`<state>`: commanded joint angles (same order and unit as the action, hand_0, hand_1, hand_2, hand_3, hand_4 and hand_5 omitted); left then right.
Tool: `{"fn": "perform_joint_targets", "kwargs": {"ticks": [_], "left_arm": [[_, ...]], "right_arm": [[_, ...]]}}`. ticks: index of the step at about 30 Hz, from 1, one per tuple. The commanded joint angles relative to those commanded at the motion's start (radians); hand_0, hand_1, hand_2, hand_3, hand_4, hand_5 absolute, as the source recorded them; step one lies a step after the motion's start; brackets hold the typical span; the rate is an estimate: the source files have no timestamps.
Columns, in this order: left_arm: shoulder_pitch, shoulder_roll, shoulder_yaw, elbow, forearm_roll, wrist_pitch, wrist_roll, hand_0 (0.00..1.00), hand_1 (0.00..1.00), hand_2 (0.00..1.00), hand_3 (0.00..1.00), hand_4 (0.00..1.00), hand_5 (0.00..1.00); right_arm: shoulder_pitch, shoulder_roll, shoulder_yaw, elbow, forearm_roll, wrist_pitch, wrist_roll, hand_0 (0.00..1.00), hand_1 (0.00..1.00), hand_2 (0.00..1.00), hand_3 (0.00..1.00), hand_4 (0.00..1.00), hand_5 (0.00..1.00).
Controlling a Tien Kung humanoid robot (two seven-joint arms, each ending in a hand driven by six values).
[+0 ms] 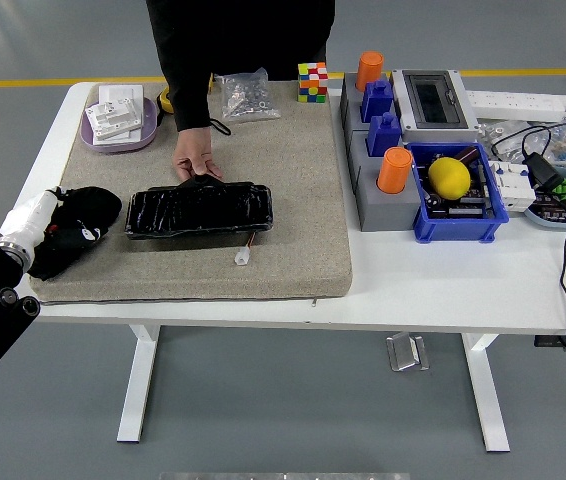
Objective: Pick the rag up,wipe the panel,place it on the desk
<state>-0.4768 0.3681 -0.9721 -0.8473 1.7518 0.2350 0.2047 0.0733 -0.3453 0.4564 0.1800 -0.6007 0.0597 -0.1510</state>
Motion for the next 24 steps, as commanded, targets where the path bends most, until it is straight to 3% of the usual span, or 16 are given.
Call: {"fn": "perform_joint_targets", "kwargs": {"ticks": [1,2,8,9,13,14,20,21,24], "left_arm": [[0.0,0.0,0.0,0.001,0.0,0.001,0.0,0.7,0.793,0.871,0.863,0.823,0.366],[-0.001,-0.001,0.003,0.003,0.001,0.0,0.005,0.634,0.749,0.855,0.857,0.765,0.297],[-0.004,-0.001,0.011,0.009,0.003,0.006,0.009,0.634,0.749,0.855,0.857,0.765,0.297],[-0.005,-0.002,0.012,0.012,0.007,0.009,0.01,0.537,0.659,0.833,0.796,0.741,0.287],[-0.006,-0.004,0.015,0.016,0.008,0.023,0.01,0.537,0.659,0.833,0.796,0.741,0.287],[-0.006,-0.004,0.016,0.016,0.008,0.029,0.009,0.484,0.521,0.815,0.694,0.695,0.26],[-0.008,-0.005,0.025,0.018,-0.007,0.046,-0.001,0.484,0.521,0.815,0.694,0.695,0.26],[-0.008,-0.005,0.027,0.018,-0.008,0.049,-0.002,0.436,0.4,0.74,0.574,0.64,0.246],[-0.009,-0.007,0.03,0.021,-0.017,0.058,-0.009,0.436,0.4,0.74,0.574,0.64,0.246]], "right_arm": [[0.0,0.0,0.001,0.0,0.0,0.0,0.0,0.726,0.576,0.667,0.577,0.998,0.424],[0.0,-0.001,0.011,0.0,-0.007,-0.001,-0.001,0.725,0.576,0.667,0.577,0.998,0.424],[0.0,-0.001,0.01,0.0,-0.002,-0.001,0.002,0.725,0.576,0.667,0.577,0.998,0.424],[0.0,-0.001,0.009,0.0,-0.002,-0.001,0.002,0.724,0.576,0.667,0.577,0.998,0.426],[0.001,-0.001,0.009,0.0,-0.003,0.0,0.002,0.724,0.576,0.667,0.577,0.998,0.426],[0.001,-0.002,0.011,0.0,-0.005,0.0,0.001,0.724,0.576,0.667,0.577,0.998,0.426],[0.001,-0.003,0.008,0.0,-0.003,0.0,0.0,0.723,0.576,0.667,0.577,0.998,0.426],[0.001,-0.003,0.009,0.0,-0.004,0.0,0.0,0.723,0.576,0.667,0.577,0.998,0.427],[0.002,-0.003,0.009,0.0,-0.002,0.0,0.001,0.723,0.576,0.667,0.577,0.998,0.427]]}}
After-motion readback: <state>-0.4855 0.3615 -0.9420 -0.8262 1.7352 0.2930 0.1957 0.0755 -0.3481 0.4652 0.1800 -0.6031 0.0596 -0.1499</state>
